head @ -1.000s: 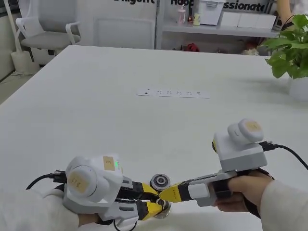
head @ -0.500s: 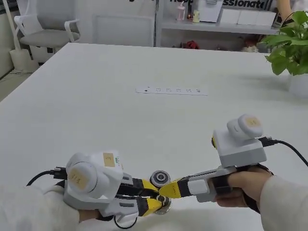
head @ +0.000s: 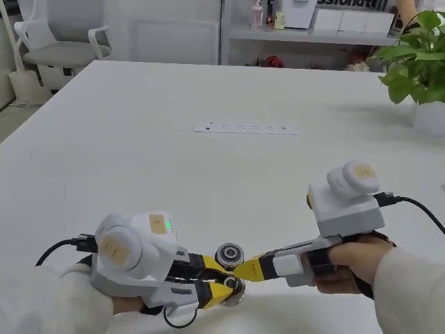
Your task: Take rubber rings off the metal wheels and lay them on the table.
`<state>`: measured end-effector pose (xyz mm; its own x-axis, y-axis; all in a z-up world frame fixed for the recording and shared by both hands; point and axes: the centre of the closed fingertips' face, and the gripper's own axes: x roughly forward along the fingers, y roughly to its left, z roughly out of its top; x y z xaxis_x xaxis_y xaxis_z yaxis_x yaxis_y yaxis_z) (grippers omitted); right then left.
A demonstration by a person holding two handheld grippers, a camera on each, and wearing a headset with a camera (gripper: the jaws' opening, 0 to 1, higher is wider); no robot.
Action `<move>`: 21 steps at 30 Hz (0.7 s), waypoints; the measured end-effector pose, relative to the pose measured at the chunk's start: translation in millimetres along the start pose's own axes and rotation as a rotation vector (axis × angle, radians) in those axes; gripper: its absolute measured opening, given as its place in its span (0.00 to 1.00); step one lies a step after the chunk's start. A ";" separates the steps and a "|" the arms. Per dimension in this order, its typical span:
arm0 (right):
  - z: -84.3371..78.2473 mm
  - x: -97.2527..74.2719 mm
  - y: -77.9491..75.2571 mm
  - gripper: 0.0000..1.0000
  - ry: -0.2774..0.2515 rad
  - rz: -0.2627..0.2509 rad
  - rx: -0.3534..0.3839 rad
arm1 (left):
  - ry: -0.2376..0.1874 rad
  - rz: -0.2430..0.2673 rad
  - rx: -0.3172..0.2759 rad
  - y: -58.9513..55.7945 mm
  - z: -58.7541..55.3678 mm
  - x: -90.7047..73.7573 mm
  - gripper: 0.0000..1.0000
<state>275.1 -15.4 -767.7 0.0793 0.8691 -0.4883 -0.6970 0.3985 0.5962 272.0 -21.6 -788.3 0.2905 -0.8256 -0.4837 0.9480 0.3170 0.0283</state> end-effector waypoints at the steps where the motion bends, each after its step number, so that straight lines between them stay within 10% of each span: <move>1: 0.3 -0.1 -0.2 0.00 -0.001 -0.001 0.001 | 0.001 -0.001 0.000 0.1 0.0 -0.4 0.14; 21: 5.3 -3.6 -3.5 0.00 -0.028 -0.010 0.035 | -0.045 0.027 0.007 10.8 24.8 -25.8 0.19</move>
<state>281.1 -18.4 -764.6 0.1065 0.8724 -0.4771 -0.6706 0.4173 0.6134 278.0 -8.5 -753.8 0.3213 -0.8370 -0.4429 0.9406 0.3364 0.0468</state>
